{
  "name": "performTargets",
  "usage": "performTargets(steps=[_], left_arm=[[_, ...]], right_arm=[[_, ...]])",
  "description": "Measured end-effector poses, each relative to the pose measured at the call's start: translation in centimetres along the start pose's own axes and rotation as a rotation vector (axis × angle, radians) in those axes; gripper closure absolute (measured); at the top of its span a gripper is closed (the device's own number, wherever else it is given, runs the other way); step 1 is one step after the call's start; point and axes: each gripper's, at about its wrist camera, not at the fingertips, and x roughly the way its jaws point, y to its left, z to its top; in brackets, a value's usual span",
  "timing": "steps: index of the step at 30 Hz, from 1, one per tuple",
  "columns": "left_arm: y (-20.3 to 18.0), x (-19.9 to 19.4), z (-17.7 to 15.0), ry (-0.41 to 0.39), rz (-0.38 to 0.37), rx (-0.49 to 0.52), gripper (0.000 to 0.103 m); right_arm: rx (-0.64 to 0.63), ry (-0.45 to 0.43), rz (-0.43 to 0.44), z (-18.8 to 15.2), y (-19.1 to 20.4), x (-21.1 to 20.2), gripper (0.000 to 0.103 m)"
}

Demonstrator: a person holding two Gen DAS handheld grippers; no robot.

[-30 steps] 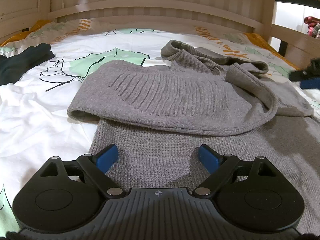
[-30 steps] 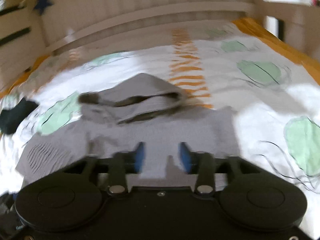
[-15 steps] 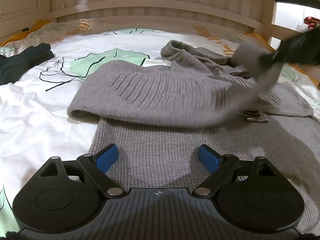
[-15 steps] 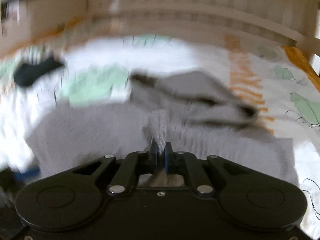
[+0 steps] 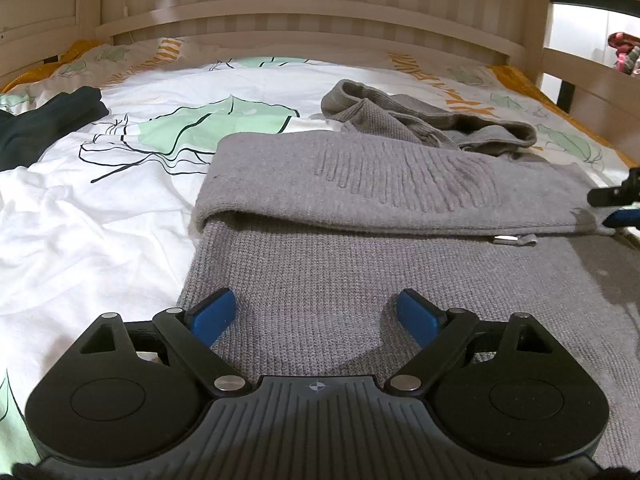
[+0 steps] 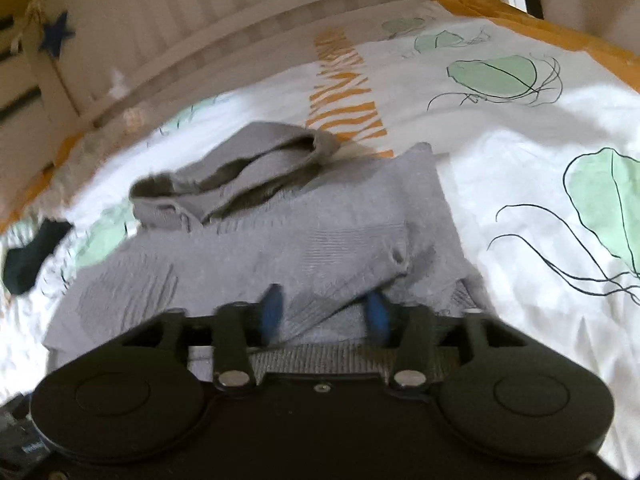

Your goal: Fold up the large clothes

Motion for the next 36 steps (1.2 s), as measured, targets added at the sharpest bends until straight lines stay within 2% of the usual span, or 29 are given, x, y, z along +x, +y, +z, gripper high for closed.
performTargets(steps=[6,7,8,11,13,14,16,18,20,23,30,33,36], left_arm=[[0.0,0.0,0.0,0.000,0.000,0.000,0.014],[0.0,0.0,0.0,0.001,-0.001,-0.001,0.014],[0.0,0.0,0.0,0.001,0.000,0.000,0.014],[0.0,0.1,0.0,0.001,-0.001,0.000,0.013],[0.0,0.1,0.1,0.003,-0.001,0.000,0.013],[0.0,0.1,0.1,0.003,-0.001,0.001,0.013],[0.0,0.1,0.1,0.004,-0.001,0.001,0.013],[0.0,0.1,0.1,0.006,0.001,0.003,0.013],[0.0,0.1,0.2,0.008,0.000,0.004,0.012],[0.0,0.2,0.2,0.011,0.000,0.005,0.012],[-0.3,0.1,0.7,0.051,0.012,0.028,0.012],[-0.6,-0.6,0.7,0.092,0.020,0.034,0.012],[-0.9,-1.9,0.0,0.120,0.029,0.029,0.011]], right_arm=[[0.086,-0.005,0.013,1.2,-0.9,0.8,0.046],[0.090,-0.002,0.007,1.1,-1.1,0.8,0.068],[0.074,-0.004,-0.008,1.2,-0.9,0.8,0.086],[0.028,-0.095,0.005,1.4,-0.2,-0.7,0.088],[0.035,-0.100,-0.030,1.4,-0.4,-0.8,0.083],[0.030,-0.060,-0.076,1.2,-0.7,-0.2,0.077],[0.008,0.007,-0.142,0.6,-1.1,0.9,0.079],[-0.008,-0.020,-0.134,0.1,-1.3,0.3,0.074],[0.010,-0.033,-0.111,-0.1,-1.4,-0.7,0.053],[0.003,-0.054,-0.088,-0.4,-0.8,-2.6,0.032],[-0.053,0.040,-0.090,-4.1,0.8,-5.6,0.029],[-0.087,0.075,-0.096,-6.0,1.2,-6.7,0.026],[-0.109,0.104,-0.096,-7.2,1.6,-7.6,0.018]])
